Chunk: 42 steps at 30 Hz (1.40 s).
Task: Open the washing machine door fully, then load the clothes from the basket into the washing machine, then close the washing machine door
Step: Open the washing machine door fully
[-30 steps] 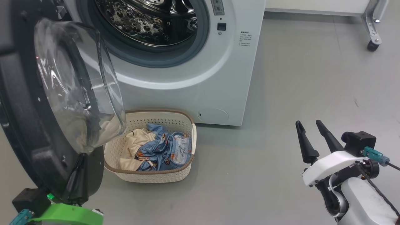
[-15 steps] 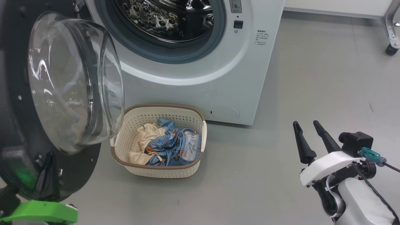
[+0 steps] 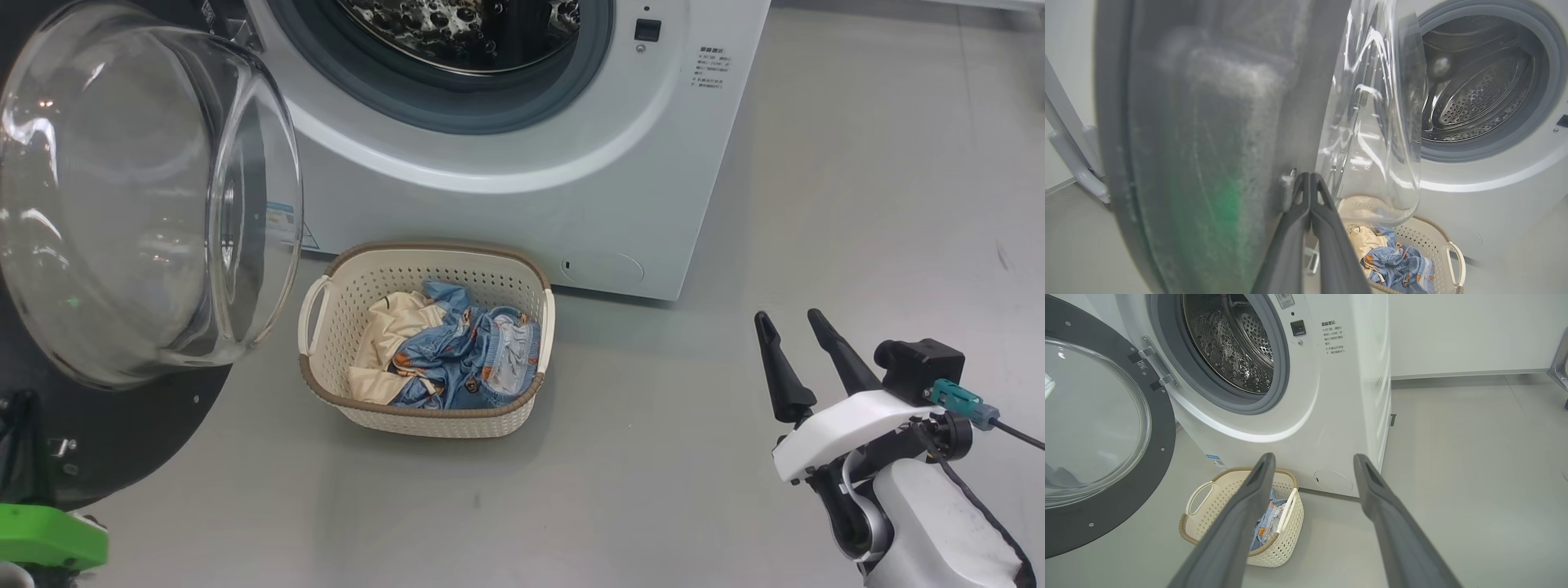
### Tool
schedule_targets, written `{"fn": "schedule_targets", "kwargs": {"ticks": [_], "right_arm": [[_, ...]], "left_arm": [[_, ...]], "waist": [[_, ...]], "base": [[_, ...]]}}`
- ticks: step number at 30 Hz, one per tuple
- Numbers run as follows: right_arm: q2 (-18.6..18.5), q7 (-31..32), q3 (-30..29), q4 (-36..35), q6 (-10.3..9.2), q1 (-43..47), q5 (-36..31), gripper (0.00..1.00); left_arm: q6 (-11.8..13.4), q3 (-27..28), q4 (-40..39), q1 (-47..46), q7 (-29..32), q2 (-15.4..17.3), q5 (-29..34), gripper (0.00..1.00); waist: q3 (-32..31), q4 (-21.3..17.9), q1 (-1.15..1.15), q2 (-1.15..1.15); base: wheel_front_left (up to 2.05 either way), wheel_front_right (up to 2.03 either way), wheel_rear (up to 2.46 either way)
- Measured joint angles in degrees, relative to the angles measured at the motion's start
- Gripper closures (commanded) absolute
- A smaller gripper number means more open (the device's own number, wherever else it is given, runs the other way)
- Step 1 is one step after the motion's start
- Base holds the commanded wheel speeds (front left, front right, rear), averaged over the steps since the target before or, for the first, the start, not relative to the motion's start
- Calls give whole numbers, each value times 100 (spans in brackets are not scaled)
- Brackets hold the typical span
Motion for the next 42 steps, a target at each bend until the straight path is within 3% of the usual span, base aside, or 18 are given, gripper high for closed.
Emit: {"fn": "schedule_targets", "kwargs": {"ticks": [23, 42], "right_arm": [[110, 0, -16, 2, 32, -358, -140, 0], [208, -16, -90, 60, 33, -646, -198, 0]], "left_arm": [[31, 799, 789, -782, 786, 994, -500, 100], [-110, 922, 1715, -1709, 1277, 1535, -646, 100]], "waist": [[497, -5, 0, 0], [797, 11, 0, 0]], "base": [[0, 0, 0], [0, 0, 0]]}}
